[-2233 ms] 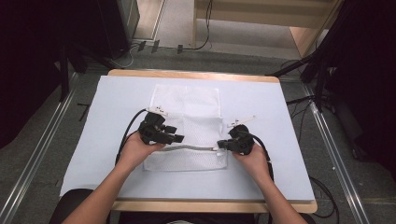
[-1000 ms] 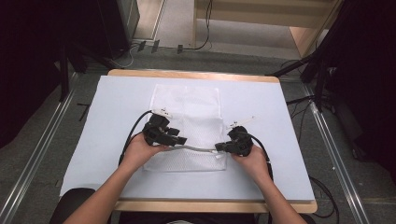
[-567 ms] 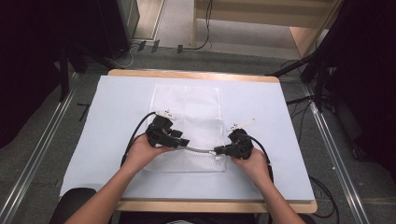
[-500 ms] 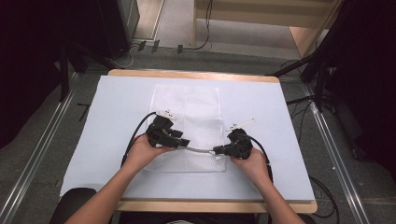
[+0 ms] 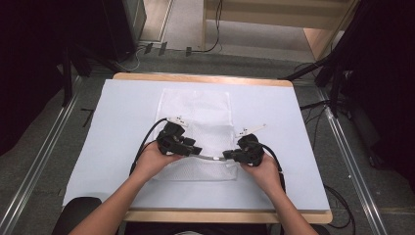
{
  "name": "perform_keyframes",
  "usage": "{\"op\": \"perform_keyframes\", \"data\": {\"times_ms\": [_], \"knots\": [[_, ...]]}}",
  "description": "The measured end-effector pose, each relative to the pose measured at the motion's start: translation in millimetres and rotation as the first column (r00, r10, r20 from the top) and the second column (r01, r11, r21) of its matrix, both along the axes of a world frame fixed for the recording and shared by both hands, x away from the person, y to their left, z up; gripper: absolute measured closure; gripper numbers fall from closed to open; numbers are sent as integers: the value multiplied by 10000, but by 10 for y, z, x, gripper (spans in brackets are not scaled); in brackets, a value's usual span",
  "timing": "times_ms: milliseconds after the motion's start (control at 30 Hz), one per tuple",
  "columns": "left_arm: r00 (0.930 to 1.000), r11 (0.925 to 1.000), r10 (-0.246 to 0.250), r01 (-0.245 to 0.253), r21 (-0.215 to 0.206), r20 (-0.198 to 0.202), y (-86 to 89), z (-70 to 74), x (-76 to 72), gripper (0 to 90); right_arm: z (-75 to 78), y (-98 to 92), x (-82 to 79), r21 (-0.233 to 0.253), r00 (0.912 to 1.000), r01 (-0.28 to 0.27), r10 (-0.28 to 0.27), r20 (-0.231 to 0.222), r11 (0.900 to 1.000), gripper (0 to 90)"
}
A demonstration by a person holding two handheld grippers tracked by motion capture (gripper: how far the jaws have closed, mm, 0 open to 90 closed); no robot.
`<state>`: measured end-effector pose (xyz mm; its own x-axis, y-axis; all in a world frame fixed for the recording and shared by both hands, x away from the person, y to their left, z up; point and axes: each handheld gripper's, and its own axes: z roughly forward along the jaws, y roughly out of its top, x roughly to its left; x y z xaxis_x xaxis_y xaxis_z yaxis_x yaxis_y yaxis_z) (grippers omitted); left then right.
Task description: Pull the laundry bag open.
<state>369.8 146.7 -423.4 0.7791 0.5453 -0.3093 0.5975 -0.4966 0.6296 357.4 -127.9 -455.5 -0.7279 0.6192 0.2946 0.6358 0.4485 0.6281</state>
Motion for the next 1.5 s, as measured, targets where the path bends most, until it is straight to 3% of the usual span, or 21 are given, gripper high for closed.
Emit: {"op": "perform_keyframes", "data": {"times_ms": [267, 600, 867, 1367, 1500], "knots": [[9989, 9996, -216, 209, -196, -405, -167, -49, 15, 593, -37, -146, -4, -340, 9999, 154, -152, 45, 9993, 900], [9956, 9986, -494, 478, -228, -792, -335, -164, 57, 734, -107, -135, -13, -480, 9998, 118, -111, 140, 9988, 900], [9933, 9985, -551, 549, -45, -1019, -428, -285, 92, 768, -130, -126, -50, -523, 9986, 145, -118, 522, 9985, 900], [9896, 9991, -428, 428, -27, -1374, -469, -375, 122, 817, -134, -125, -66, -489, 9983, 276, -250, 526, 9984, 900], [9880, 9978, -629, 652, 120, -1410, -488, -401, 124, 811, -133, -122, -64, -523, 9981, 244, -214, 570, 9983, 900]]}}
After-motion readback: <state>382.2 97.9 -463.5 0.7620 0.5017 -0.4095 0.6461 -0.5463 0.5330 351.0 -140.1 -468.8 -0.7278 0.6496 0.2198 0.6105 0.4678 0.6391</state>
